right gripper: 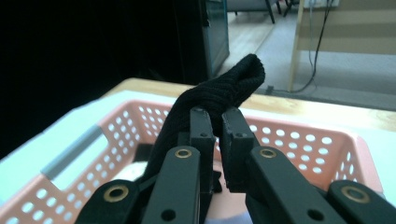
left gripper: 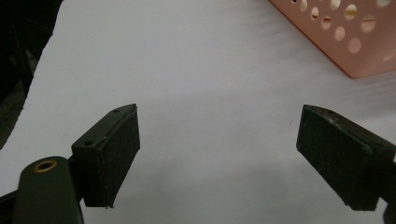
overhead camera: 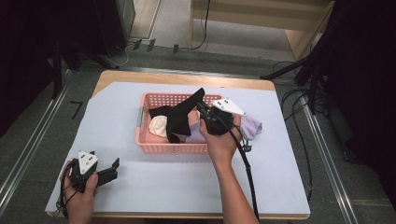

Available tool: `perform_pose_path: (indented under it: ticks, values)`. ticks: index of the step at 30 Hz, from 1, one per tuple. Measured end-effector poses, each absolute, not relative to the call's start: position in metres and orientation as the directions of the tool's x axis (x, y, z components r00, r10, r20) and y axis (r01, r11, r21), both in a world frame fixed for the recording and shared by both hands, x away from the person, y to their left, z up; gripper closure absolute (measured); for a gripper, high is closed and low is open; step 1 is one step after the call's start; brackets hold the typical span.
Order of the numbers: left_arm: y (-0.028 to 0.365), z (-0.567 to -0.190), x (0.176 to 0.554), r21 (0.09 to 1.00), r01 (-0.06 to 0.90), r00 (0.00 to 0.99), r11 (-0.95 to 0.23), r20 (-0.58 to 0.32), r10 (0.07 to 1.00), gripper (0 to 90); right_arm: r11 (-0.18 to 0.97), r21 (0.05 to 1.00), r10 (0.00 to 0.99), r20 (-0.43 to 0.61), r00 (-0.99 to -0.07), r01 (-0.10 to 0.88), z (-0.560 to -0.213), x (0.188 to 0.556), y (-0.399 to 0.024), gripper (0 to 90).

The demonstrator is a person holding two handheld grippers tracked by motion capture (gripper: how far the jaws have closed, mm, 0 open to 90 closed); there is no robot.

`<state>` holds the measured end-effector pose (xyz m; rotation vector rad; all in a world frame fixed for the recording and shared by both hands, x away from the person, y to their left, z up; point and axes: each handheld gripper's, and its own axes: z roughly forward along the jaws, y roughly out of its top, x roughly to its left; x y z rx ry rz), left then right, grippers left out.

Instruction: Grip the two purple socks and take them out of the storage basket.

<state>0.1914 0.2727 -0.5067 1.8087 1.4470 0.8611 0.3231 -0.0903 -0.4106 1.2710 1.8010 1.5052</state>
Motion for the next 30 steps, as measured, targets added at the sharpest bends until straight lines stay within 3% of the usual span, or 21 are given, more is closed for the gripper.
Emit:
perform_pose_path:
  ticks: [6, 8, 9, 11, 13, 14, 15, 18, 19, 22, 23, 25, 30]
  values:
    - [0.272, -0.507, 0.192, 0.818, 0.548, 0.168, -0.174, 0.096, 0.981, 14.5, -0.007, 0.940, 0.806, 0.208, -0.555, 0.342, -0.410, 0.324, -0.077, 85.0]
    - [0.272, -0.507, 0.191, 0.818, 0.548, 0.168, -0.174, 0.096, 0.981, 14.5, 0.085, 0.935, 0.756, 0.165, -0.634, 0.345, -0.413, 0.325, -0.060, 82.9]
    - [0.272, -0.507, 0.191, 0.819, 0.547, 0.169, -0.171, 0.092, 0.981, 14.5, 0.165, 0.900, 0.754, 0.149, -0.640, 0.404, -0.418, 0.331, -0.048, 77.2]
    - [0.273, -0.507, 0.191, 0.820, 0.547, 0.171, -0.170, 0.090, 0.981, 14.5, 0.190, 0.863, 0.799, 0.141, -0.585, 0.467, -0.427, 0.337, -0.046, 68.9]
    - [0.273, -0.507, 0.191, 0.822, 0.544, 0.172, -0.167, 0.086, 0.981, 14.5, 0.160, 0.813, 0.851, 0.173, -0.495, 0.559, -0.436, 0.344, -0.054, 67.4]
    - [0.273, -0.507, 0.191, 0.822, 0.544, 0.172, -0.167, 0.086, 0.981, 14.5, 0.160, 0.813, 0.851, 0.173, -0.495, 0.559, -0.436, 0.344, -0.054, 67.4]
    - [0.273, -0.507, 0.191, 0.820, 0.548, 0.173, -0.167, 0.085, 0.981, 14.5, 0.180, 0.761, 0.899, 0.130, -0.418, 0.623, -0.446, 0.348, -0.063, 65.3]
    - [0.273, -0.507, 0.191, 0.819, 0.548, 0.174, -0.171, 0.089, 0.981, 14.5, 0.224, 0.696, 0.921, 0.077, -0.382, 0.682, -0.455, 0.352, -0.068, 64.0]
    - [0.273, -0.507, 0.191, 0.819, 0.548, 0.172, -0.171, 0.089, 0.981, 14.5, 0.281, 0.635, 0.922, 0.029, -0.385, 0.720, -0.463, 0.355, -0.069, 60.9]
    - [0.273, -0.507, 0.191, 0.818, 0.548, 0.173, -0.172, 0.091, 0.981, 14.5, 0.312, 0.578, 0.916, 0.028, -0.401, 0.754, -0.471, 0.357, -0.066, 57.4]
    - [0.273, -0.507, 0.191, 0.818, 0.548, 0.172, -0.173, 0.092, 0.981, 14.5, 0.330, 0.487, 0.914, 0.049, -0.403, 0.809, -0.479, 0.361, -0.062, 59.1]
    - [0.272, -0.507, 0.191, 0.820, 0.547, 0.170, -0.171, 0.092, 0.981, 14.5, 0.317, 0.469, 0.923, 0.048, -0.382, 0.825, -0.479, 0.362, -0.062, 59.2]
    - [0.273, -0.507, 0.191, 0.819, 0.548, 0.171, -0.171, 0.090, 0.981, 14.5, 0.327, 0.423, 0.924, 0.045, -0.380, 0.845, -0.481, 0.363, -0.062, 88.4]
